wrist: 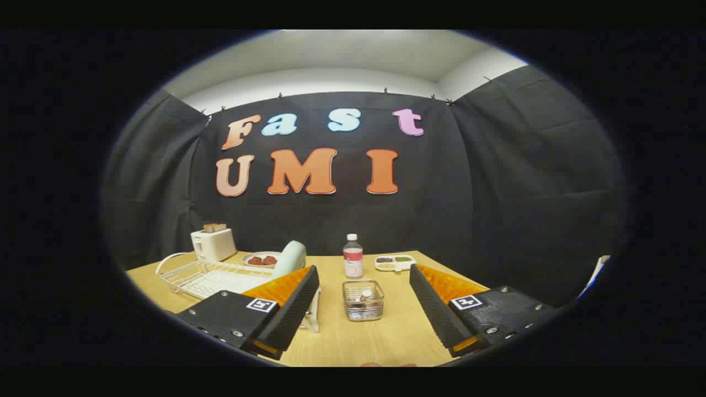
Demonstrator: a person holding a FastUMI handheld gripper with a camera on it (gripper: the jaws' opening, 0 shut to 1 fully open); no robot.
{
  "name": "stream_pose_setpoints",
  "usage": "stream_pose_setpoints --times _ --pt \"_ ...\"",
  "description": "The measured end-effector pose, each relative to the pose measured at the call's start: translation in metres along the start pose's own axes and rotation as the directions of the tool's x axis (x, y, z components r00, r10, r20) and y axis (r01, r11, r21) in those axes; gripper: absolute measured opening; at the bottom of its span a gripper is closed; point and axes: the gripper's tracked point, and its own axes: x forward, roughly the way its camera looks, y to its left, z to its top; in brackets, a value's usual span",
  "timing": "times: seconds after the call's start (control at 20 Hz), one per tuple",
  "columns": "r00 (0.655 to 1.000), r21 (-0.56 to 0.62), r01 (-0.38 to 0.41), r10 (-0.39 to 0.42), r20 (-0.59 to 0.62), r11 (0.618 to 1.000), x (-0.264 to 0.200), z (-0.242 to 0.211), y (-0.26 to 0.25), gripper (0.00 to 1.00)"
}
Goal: Take the plate from the dish rack, then take the spoon from the basket and place it into the plate.
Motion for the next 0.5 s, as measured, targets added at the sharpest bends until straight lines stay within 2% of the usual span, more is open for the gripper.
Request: stream_pose_setpoints --times 0.2,0.5 --pt "0.999 -0.031 0.025 -0.026 -0.023 0.999 0.0007 -0.0092 -0.0052 0.99" --pt "1.000 -0.003 0.024 -0.024 -0.011 1.000 -0.0040 -0.0080 -0.0043 0.99"
